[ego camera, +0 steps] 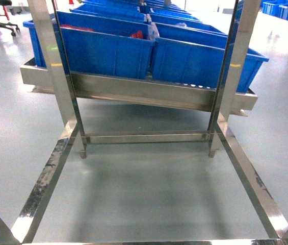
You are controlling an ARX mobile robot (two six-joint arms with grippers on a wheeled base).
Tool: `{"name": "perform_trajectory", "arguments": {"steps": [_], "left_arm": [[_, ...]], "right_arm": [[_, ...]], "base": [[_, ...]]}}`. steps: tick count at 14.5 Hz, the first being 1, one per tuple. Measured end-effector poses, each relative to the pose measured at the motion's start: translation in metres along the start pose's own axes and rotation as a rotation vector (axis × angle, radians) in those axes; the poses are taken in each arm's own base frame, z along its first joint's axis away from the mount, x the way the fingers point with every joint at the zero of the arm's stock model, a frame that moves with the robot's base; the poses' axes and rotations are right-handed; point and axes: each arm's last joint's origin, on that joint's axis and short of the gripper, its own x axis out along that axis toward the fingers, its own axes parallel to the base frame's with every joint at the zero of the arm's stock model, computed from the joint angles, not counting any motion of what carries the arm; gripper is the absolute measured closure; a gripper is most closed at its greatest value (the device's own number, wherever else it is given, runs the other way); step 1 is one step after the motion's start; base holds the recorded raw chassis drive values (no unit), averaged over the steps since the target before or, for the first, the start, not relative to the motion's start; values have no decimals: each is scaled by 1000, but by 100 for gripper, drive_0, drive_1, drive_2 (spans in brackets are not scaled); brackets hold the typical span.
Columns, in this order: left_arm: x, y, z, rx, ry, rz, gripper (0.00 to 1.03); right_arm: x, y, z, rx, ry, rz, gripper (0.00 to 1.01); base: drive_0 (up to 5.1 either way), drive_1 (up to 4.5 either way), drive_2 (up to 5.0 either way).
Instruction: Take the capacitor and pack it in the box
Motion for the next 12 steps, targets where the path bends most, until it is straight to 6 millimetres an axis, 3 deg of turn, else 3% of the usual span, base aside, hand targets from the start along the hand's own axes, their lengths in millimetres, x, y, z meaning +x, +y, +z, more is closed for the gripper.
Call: {"name": "perform_trajectory", "arguments": {"steps": [12], "left_arm": [[0,0,0,0,2,0,5]], "right_arm": [[0,0,0,0,1,0,3]], "base": [[0,0,0]]}}
